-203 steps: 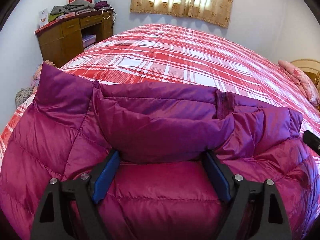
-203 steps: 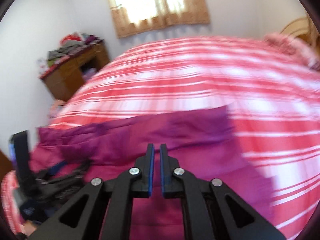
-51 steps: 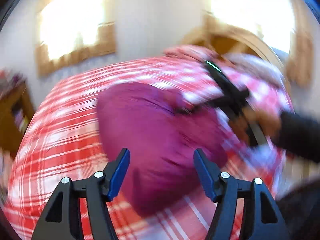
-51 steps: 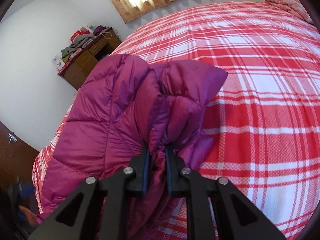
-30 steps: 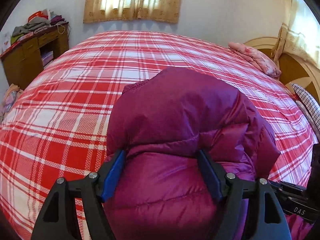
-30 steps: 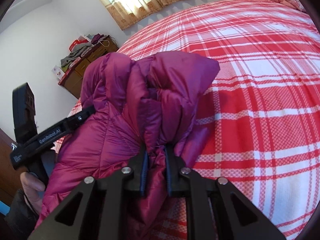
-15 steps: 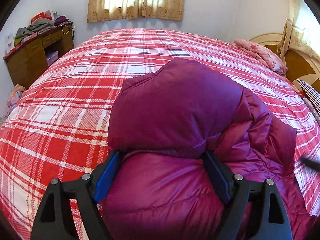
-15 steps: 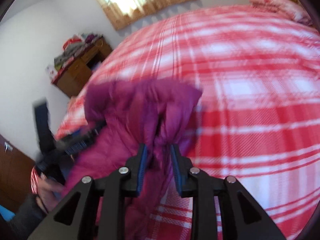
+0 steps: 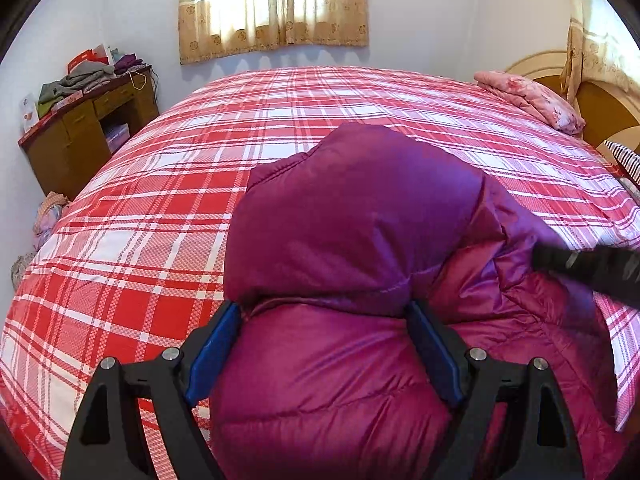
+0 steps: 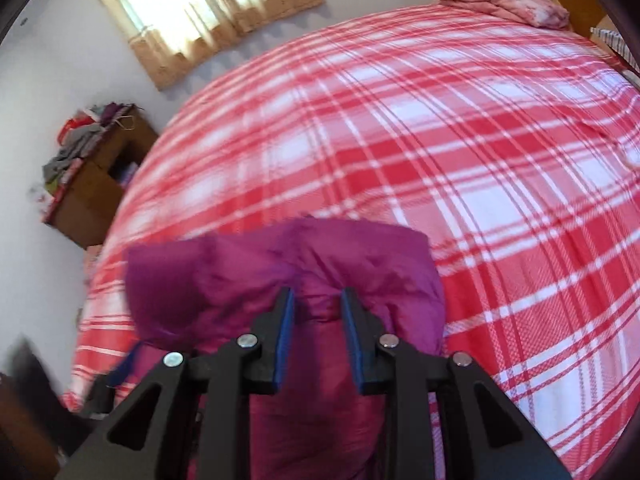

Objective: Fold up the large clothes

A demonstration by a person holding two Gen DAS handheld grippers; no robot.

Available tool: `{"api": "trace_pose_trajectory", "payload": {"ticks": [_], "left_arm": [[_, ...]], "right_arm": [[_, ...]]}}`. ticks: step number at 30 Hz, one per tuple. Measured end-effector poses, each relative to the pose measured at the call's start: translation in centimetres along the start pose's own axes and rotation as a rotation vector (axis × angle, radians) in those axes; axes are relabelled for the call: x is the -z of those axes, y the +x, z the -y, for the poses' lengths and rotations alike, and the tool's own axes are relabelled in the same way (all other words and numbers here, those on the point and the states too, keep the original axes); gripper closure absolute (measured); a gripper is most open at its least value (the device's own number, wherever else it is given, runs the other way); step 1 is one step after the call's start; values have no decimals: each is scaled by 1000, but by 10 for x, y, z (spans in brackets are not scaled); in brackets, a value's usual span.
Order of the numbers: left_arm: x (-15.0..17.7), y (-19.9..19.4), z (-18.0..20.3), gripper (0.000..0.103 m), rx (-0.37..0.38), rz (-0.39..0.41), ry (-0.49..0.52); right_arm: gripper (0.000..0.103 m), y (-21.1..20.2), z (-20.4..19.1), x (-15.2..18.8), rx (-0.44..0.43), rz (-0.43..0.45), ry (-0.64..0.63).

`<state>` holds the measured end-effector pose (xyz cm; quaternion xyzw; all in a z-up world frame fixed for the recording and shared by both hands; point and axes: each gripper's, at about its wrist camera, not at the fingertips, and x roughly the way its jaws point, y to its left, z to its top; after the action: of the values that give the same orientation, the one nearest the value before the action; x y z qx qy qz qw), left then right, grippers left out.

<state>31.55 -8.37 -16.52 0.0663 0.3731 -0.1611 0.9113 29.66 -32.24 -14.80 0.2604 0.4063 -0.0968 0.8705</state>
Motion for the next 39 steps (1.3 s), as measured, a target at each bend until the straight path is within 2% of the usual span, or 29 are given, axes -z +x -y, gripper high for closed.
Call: {"api": "trace_pose_trajectory", "payload": {"ticks": [5,9,13,18,21,23,27,33,39], "left_arm": [[-1,2,3,17,-8,-5,7],[-2,3,7,16,-26,-11,22],[-12,0,1,16,10,-41,14],[-47,-11,-17,16,-6,51,-52],[-56,17,-16,16,-4,-7,-58],[-51,36,-17,16,30,-57,-97],[-43,50,-20,12,55,-87,-128],[-38,62,-13,5,-13,-113,-102],[-36,61,0,4,-111,-81,-35]], "right_arm": [[80,14,16,14,-3,59,-50],[80,17,11,24,3,85,-77],[80,18,11,25,-26,79,-91],[80,20,17,26,-64,83,-74],[80,20,16,27,-39,87,-95],[80,21,16,27,-32,88,-99],[80,21,19,26,-50,90,-82],[80,23,13,26,-21,92,-100],[80,24,12,26,-26,96,-91]]}}
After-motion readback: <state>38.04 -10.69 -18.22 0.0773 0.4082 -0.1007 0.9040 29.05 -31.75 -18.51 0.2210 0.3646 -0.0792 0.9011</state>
